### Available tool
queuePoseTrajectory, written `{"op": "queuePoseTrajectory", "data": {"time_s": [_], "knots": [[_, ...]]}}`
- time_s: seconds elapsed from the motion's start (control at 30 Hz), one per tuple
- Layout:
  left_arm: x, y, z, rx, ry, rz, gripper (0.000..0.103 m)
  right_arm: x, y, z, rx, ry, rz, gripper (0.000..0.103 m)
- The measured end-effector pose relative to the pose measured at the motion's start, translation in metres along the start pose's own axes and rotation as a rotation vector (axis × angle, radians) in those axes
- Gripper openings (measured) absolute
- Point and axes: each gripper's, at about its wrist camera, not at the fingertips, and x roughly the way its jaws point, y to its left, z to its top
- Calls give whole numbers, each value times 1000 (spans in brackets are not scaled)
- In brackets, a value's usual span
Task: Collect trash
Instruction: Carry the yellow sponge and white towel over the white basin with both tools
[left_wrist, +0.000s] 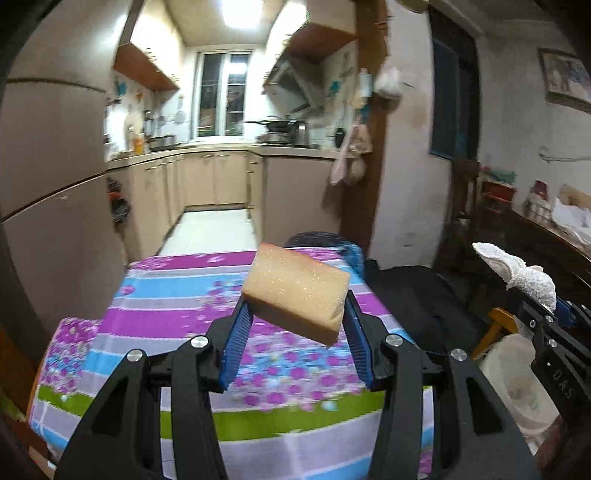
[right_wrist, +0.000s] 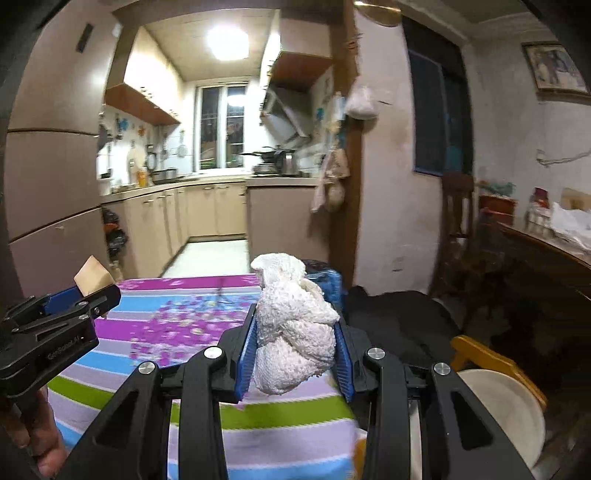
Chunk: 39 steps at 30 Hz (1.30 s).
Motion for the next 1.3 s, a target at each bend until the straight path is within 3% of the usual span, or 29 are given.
{"op": "queuePoseTrajectory", "data": {"time_s": [0.4,0.73,0.93,1.3], "knots": [[26,-116,-6,131,66,-209,47,-40,-138,-16,93,33,-227,38],[46,-215,-23,239,164,-358,48,-57,-248,-53,168,138,-374,38],[61,-253,-41,282,252,-408,48,-46,-295,-78,224,244,-391,38],[94,-303,-78,391,422,-450,48,-6,-335,-125,296,421,-347,38]]}}
